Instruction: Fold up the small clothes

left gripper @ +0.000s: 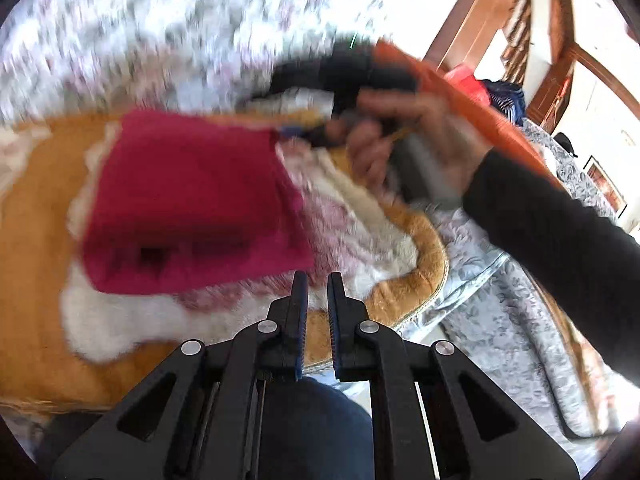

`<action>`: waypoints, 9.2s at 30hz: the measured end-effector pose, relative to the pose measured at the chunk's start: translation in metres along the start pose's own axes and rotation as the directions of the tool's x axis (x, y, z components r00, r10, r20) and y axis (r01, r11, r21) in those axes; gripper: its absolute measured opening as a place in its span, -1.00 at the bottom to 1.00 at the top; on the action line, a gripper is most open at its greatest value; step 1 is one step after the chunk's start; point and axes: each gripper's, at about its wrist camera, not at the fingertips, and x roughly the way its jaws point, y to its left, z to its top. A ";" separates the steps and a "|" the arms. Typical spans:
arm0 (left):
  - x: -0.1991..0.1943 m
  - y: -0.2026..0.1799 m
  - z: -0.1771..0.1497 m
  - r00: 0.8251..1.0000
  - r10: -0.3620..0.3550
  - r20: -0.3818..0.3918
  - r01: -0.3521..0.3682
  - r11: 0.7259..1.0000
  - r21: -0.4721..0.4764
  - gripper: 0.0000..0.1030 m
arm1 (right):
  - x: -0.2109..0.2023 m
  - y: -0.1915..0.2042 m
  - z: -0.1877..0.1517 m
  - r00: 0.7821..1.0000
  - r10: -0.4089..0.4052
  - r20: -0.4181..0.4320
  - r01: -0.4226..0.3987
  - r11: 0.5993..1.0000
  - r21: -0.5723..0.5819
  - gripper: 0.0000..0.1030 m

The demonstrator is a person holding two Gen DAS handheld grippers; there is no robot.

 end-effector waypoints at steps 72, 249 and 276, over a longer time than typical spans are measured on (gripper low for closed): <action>0.191 0.188 0.168 0.937 0.223 -0.269 -0.310 0.887 -0.343 -0.85 | 0.018 0.052 -0.150 0.902 -0.232 0.364 0.432 0.492 -0.756 -0.02; 0.016 0.129 0.007 0.891 0.442 -0.103 -0.453 0.877 -0.160 0.33 | 0.035 0.129 -0.221 0.803 -0.445 0.397 0.582 0.731 -0.356 -0.07; 0.018 0.132 0.007 0.892 0.437 -0.116 -0.451 0.878 -0.162 0.33 | 0.035 0.123 -0.218 0.818 -0.438 0.374 0.559 0.758 -0.336 -0.07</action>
